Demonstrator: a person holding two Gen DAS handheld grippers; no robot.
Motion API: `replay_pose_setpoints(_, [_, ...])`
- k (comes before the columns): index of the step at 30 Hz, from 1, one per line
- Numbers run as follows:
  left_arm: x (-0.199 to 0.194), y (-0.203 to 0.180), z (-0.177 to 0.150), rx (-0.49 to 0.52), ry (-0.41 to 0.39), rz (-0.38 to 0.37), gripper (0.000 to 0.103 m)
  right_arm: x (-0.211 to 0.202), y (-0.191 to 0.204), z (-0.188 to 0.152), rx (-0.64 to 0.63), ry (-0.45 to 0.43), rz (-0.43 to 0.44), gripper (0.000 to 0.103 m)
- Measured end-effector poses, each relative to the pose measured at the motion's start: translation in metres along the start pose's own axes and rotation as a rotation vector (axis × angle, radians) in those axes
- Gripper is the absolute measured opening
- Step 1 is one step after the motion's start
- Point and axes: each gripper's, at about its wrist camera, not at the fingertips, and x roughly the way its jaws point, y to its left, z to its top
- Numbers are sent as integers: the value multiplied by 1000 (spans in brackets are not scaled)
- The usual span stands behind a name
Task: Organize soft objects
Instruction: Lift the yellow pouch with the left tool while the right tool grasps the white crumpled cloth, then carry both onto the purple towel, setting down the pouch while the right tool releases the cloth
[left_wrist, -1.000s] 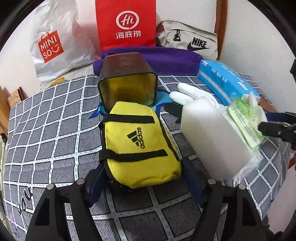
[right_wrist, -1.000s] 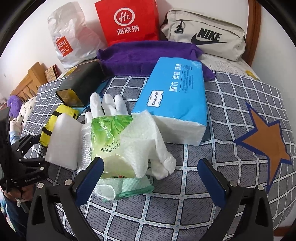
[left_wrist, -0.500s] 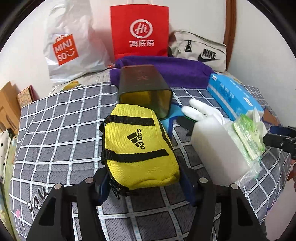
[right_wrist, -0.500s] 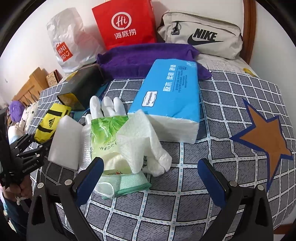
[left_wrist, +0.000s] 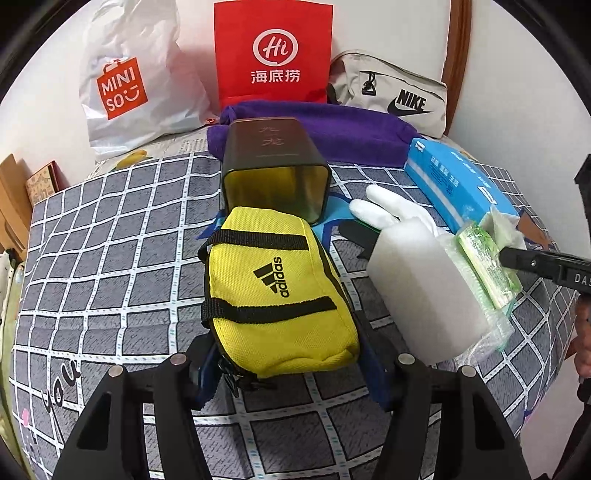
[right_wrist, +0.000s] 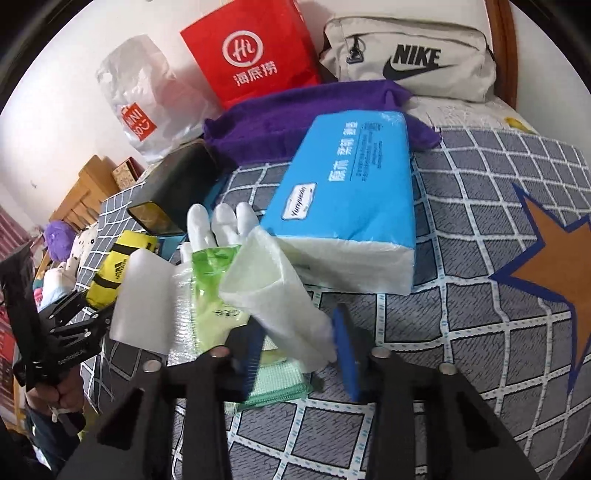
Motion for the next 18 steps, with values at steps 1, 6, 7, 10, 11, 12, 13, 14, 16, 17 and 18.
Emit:
replay_pose_setpoints(1, [0,-1,0,1,1,-2,61,-3,2,0,-12,-9,-4,28])
replay_pose_setpoints(6, [-1,-2,-1,-1,0,-12,61,-20,1,-1,-25,-37,-8,19])
replay_pose_setpoints(7, [-1,-1,-1,-7,-1,-16,61,-22,-1,-2,-24,-43,1,18])
replay_pose_setpoints(10, [-4,0,-1,-25,-7,-14,61,-23,-7,-3,-5,-35,-17,16])
replay_pose_setpoints(11, [-6,2,-1,-30,-13,-10,61,-24,-8,-3,-1,-39,-15,16])
replay_pose_setpoints(12, [-8,3,0,-36,-18,-6,61,-28,-9,-3,1,-47,-10,16])
replay_pose_setpoints(13, [-10,4,0,-39,-21,-4,61,-32,-9,-3,-1,-58,-8,16])
replay_pose_setpoints(14, [-14,6,1,-43,-26,1,61,-36,-7,-2,-8,-68,-5,16])
replay_pose_setpoints(16, [-19,8,4,-55,-37,5,61,-44,-4,1,-23,-86,-2,16])
replay_pose_setpoints(17, [-22,10,6,-64,-44,4,61,-48,-3,4,-29,-92,-5,16])
replay_pose_setpoints(18, [-26,11,9,-70,-50,0,61,-51,-2,7,-34,-97,-10,16])
